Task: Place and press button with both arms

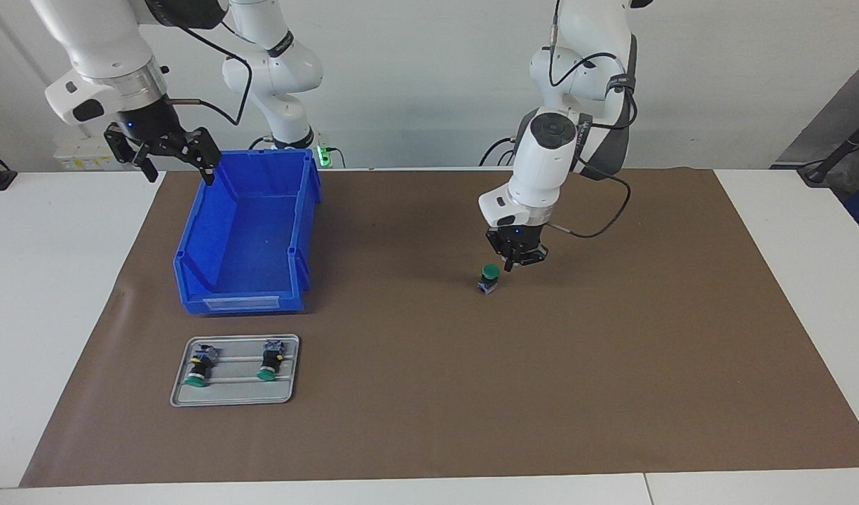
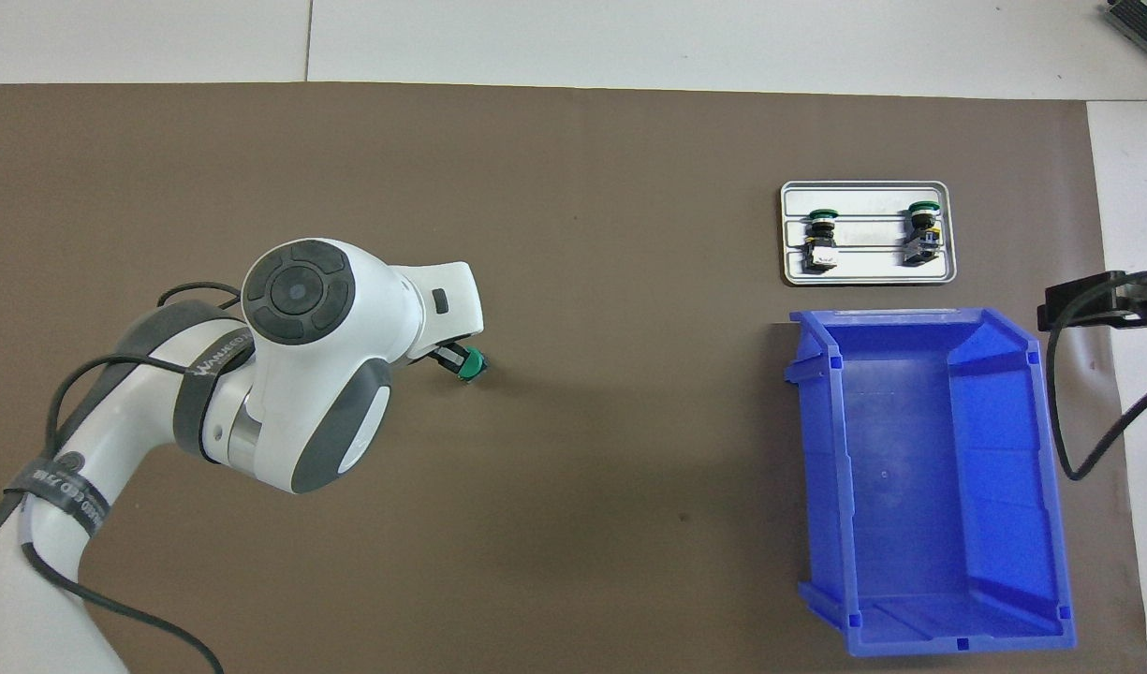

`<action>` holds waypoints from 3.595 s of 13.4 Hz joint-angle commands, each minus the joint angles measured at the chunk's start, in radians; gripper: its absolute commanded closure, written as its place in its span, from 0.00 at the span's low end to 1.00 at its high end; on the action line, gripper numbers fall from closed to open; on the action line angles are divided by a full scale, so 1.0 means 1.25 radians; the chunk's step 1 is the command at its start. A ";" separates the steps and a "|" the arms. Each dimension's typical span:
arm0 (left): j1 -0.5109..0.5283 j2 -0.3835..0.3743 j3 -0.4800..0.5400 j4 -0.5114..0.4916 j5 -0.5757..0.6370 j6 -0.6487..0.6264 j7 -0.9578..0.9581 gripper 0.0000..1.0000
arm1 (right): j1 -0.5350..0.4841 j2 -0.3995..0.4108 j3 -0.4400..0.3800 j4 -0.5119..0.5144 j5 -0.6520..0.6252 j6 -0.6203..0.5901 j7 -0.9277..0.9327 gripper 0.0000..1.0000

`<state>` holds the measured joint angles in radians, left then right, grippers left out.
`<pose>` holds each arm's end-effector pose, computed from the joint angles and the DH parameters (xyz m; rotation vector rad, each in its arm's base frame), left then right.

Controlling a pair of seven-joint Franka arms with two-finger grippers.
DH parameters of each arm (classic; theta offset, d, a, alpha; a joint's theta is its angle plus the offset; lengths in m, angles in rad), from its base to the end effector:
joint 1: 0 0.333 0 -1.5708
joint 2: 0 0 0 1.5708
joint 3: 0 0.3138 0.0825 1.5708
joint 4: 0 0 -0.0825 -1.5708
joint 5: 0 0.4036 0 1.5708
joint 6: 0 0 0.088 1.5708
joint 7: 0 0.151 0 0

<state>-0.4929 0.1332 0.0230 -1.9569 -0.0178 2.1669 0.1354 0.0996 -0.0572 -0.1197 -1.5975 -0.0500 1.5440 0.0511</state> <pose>0.5468 -0.2795 0.3606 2.9774 -0.9148 0.1149 0.5537 -0.0205 0.5950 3.0965 -0.1122 0.0061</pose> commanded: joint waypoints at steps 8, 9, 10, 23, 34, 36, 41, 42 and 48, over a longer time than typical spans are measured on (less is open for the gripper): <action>0.237 -0.108 0.009 0.002 0.012 -0.125 0.111 0.02 | -0.005 -0.017 0.002 -0.015 0.019 -0.006 -0.014 0.00; 0.276 -0.119 0.009 0.003 0.000 -0.132 0.111 0.01 | -0.006 -0.017 0.001 -0.015 0.019 -0.006 -0.014 0.00; 0.298 -0.136 0.009 0.007 -0.011 -0.147 0.110 0.01 | -0.005 -0.017 0.002 -0.015 0.018 -0.006 -0.014 0.00; 0.387 -0.071 0.026 0.392 -0.037 -0.482 0.098 0.00 | 0.204 0.070 0.016 -0.013 0.078 0.097 0.181 0.00; 0.386 -0.119 0.025 0.337 -0.029 -0.537 -0.021 0.00 | 0.575 0.453 0.015 0.123 0.067 0.442 0.711 0.00; 0.386 -0.135 0.025 0.305 -0.029 -0.526 -0.022 0.00 | 0.600 0.539 0.017 0.190 0.011 0.459 0.763 0.00; 0.385 -0.158 0.025 0.246 -0.030 -0.461 -0.026 0.00 | 0.600 0.566 0.017 0.172 0.004 0.547 0.770 0.00; 0.383 -0.157 0.025 0.248 -0.029 -0.459 -0.025 0.00 | 0.600 0.565 0.017 0.166 0.004 0.548 0.769 0.00; 0.387 -0.157 0.025 0.249 -0.029 -0.468 -0.021 0.00 | 0.608 0.561 0.017 0.101 0.006 0.581 0.771 0.05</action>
<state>-0.0169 -0.0293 0.0551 -1.6046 -0.0514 1.5633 0.1153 0.8568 0.6466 -0.1022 -1.4284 -0.0308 2.2247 0.9940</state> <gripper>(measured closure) 0.000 0.013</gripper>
